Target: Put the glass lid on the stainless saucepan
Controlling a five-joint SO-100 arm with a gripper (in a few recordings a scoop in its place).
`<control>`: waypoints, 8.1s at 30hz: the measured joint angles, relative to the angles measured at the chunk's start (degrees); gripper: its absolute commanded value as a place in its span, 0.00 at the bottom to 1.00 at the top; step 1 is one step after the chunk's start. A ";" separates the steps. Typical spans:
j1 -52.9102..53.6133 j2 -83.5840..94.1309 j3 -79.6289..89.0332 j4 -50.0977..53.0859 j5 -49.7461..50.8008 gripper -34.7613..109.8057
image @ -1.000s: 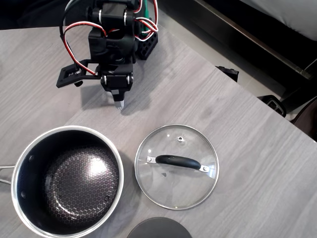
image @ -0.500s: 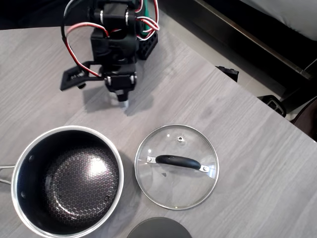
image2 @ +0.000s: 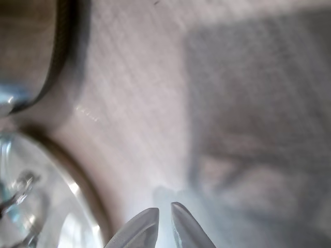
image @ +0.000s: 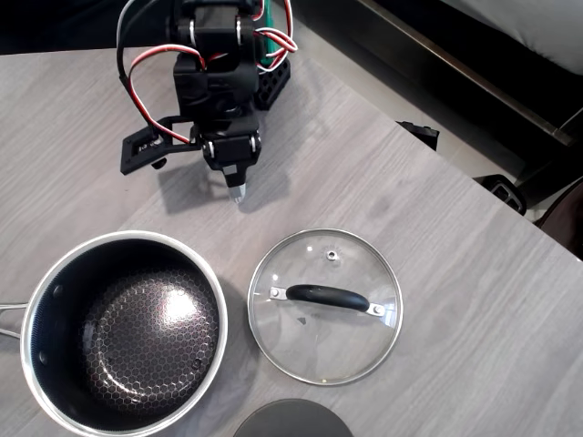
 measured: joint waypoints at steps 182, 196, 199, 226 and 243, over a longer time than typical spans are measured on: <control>18.72 -117.07 -143.96 34.72 13.18 0.24; 18.72 -118.56 -143.96 32.52 13.18 0.28; 18.72 -118.65 -143.96 32.52 13.27 0.38; 18.98 -119.09 -145.90 32.61 13.45 0.38; 19.07 -116.89 -147.30 34.89 13.36 0.33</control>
